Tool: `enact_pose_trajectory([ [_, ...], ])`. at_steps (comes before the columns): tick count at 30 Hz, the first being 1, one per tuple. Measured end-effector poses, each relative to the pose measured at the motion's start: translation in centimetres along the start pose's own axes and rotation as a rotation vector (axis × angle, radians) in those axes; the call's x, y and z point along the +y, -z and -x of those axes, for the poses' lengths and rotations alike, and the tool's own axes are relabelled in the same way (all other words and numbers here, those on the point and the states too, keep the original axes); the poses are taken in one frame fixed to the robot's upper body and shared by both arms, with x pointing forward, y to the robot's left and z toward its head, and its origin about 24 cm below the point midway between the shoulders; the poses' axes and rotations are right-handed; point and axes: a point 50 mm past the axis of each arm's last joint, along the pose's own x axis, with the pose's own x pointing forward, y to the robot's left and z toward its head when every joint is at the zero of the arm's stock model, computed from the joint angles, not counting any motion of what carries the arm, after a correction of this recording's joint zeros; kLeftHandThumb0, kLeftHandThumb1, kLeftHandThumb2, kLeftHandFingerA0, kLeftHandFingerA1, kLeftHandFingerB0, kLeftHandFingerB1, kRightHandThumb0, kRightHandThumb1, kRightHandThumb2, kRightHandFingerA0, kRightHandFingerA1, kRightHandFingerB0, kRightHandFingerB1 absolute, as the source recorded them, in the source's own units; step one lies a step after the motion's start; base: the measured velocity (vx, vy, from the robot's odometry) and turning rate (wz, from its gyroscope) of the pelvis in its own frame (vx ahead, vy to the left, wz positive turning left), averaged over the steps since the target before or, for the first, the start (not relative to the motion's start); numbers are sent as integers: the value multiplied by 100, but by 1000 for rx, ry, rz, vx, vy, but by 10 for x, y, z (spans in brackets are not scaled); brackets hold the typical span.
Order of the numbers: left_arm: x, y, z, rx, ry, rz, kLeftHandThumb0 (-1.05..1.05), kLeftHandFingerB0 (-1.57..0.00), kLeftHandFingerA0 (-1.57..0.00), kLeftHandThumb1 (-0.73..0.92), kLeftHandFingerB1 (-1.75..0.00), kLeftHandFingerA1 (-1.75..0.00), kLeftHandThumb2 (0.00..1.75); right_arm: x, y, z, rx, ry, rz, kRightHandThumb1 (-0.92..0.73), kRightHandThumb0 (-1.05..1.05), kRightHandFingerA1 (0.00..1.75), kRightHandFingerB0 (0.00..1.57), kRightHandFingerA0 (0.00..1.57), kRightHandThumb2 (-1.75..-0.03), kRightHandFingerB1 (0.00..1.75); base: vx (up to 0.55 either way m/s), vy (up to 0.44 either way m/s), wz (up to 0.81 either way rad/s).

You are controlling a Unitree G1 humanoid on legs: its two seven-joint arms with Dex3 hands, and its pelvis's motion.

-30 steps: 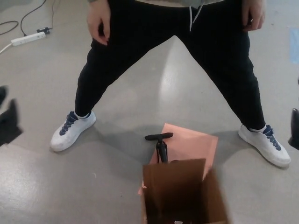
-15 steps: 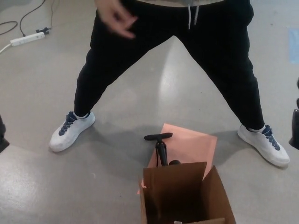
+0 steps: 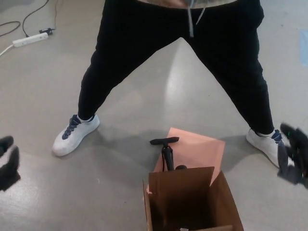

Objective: Use both hands to pick up a football from a person and place it into a container beneath

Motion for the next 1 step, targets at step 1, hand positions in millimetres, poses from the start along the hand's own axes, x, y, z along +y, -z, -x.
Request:
enact_pose_trajectory([
  [1,0,0,0,1,0,-2,-34,0,-1,55,-47,-47,110,0,0,0,2,0,1,-83,-81,27,6,7,-110,17,0,0,0],
])
